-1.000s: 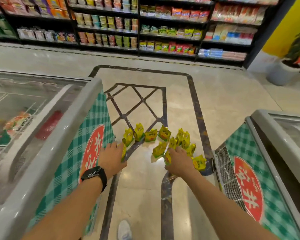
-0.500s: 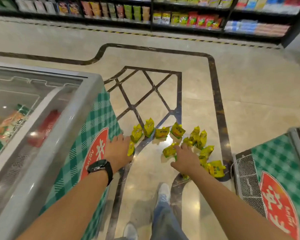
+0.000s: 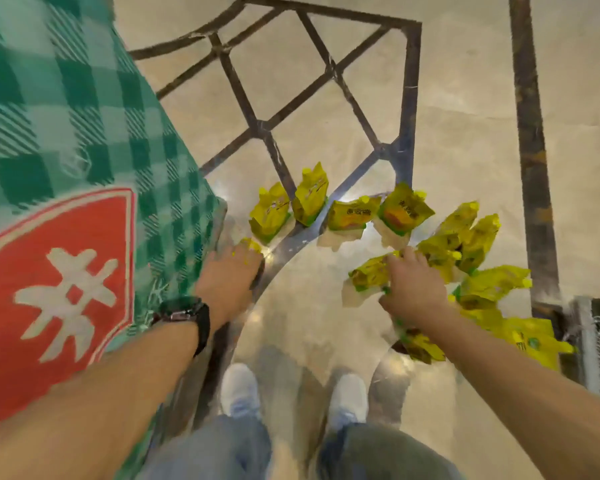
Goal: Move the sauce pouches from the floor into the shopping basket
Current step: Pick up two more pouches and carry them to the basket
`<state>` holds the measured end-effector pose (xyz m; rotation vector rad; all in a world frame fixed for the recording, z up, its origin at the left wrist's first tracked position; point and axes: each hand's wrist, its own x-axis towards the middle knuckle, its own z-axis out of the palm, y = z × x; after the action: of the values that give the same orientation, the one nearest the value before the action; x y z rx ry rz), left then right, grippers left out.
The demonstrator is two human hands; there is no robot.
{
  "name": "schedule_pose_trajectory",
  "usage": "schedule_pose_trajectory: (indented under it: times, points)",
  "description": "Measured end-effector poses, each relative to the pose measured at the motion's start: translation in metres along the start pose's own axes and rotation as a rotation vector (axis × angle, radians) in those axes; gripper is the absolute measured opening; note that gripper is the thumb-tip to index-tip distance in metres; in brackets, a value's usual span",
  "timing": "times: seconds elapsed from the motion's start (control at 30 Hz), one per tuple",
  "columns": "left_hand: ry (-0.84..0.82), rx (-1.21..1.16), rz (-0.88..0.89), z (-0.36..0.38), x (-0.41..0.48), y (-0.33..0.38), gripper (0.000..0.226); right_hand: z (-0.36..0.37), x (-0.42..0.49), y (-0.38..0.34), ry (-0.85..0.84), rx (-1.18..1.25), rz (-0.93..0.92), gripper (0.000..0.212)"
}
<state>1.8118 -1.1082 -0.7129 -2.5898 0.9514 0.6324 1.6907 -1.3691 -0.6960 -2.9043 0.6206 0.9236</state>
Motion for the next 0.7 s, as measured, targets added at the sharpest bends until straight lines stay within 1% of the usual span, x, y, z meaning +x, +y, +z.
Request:
schedule_pose_trajectory:
  times: [0.1,0.2,0.23,0.27,0.33,0.37,0.47,0.53,0.6,0.67,0.7]
  points:
    - [0.037,0.172,0.027,0.084,0.073,-0.014,0.053,0.072,0.081,0.004,0.026,-0.126,-0.005,0.073]
    - [0.069,0.289,0.104,0.148,0.133,-0.032,0.054,0.126,0.147,0.011,0.015,-0.243,-0.018,0.078]
    - [0.088,0.294,0.144,0.162,0.149,-0.042,0.054,0.139,0.162,0.014,0.009,-0.274,-0.018,0.077]
    - [0.15,0.283,0.222,0.174,0.166,-0.053,0.05,0.15,0.175,0.017,0.013,-0.305,-0.018,0.071]
    - [0.307,0.233,0.358,0.186,0.192,-0.074,0.041,0.163,0.195,0.021,0.083,-0.364,-0.028,0.049]
    - [0.339,0.246,0.412,0.188,0.201,-0.082,0.043,0.167,0.204,0.023,0.134,-0.391,-0.038,0.039]
    - [0.289,0.317,0.557,0.178,0.212,-0.09,0.05,0.171,0.221,0.019,0.233,-0.456,-0.047,0.022]
    - [0.288,0.337,0.624,0.167,0.211,-0.082,0.051,0.169,0.224,0.014,0.235,-0.477,-0.038,0.016]
    - [0.301,0.373,0.63,0.161,0.208,-0.074,0.044,0.164,0.221,0.012,0.219,-0.473,-0.031,0.013]
    - [0.336,0.411,0.597,0.159,0.205,-0.068,0.026,0.16,0.216,0.012,0.206,-0.471,-0.028,0.012]
    - [0.326,0.431,0.563,0.157,0.204,-0.065,0.018,0.159,0.213,0.013,0.201,-0.47,-0.028,0.013]
